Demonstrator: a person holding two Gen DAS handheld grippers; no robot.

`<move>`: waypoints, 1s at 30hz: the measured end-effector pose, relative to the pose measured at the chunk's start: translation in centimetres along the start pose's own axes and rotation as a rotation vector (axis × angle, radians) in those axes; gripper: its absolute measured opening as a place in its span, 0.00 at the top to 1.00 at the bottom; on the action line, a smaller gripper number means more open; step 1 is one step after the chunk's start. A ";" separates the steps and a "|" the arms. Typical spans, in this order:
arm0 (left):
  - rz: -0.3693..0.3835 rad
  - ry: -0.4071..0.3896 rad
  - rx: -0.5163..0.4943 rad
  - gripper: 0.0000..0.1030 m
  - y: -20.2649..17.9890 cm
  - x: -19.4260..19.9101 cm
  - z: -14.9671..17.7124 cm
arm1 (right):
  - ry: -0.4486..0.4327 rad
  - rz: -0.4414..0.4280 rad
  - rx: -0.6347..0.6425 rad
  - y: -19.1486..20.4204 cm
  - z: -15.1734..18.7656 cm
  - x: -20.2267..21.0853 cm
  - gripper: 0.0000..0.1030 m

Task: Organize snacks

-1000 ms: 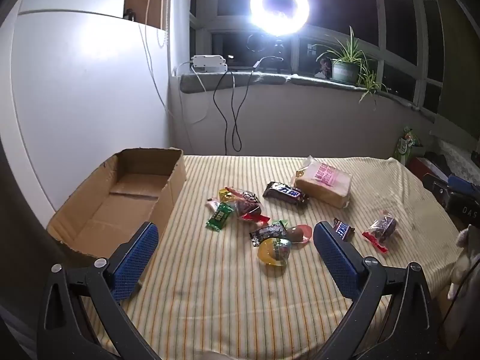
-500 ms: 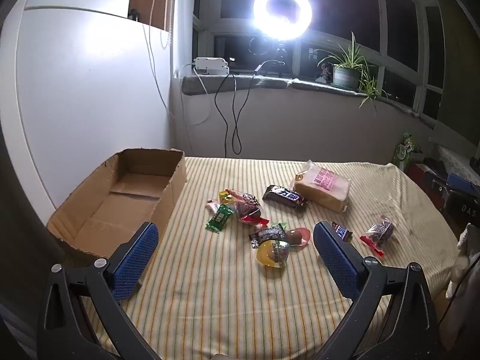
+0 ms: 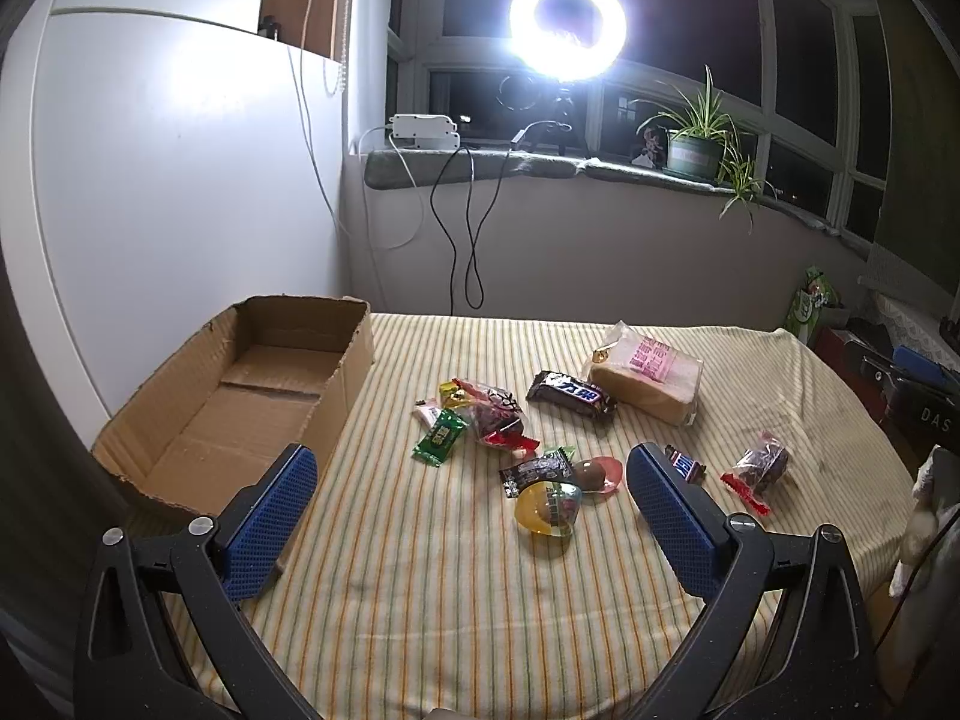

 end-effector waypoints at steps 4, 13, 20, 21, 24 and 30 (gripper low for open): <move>0.000 -0.002 0.001 0.01 0.1 0.0 0.0 | 0.000 0.000 -0.001 0.1 0.0 0.0 0.00; 0.002 -0.004 0.002 0.01 0.1 0.1 -0.1 | -0.001 0.001 0.002 0.1 0.0 0.0 0.00; 0.003 -0.006 -0.001 0.01 -0.1 0.1 -0.1 | 0.000 0.000 0.000 0.1 0.0 0.0 0.00; 0.003 -0.006 -0.002 0.01 -0.1 0.1 -0.1 | 0.000 -0.001 0.001 0.1 0.1 0.0 0.00; 0.005 -0.007 -0.003 0.01 -0.2 0.2 -0.2 | 0.000 0.000 0.000 0.1 0.1 -0.1 0.00; 0.004 -0.006 -0.004 0.01 -0.2 0.2 -0.2 | 0.000 0.001 0.001 0.1 0.1 -0.1 0.00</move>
Point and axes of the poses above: each gripper's, at about its wrist camera, not at the fingertips, and x roughly against the way its jaws point, y to its left, z to its underside, the point moved 1 cm from there along -x, roughly the way its jaws point, and after that the axes turned 4 degrees about x, right-handed, at the moved point
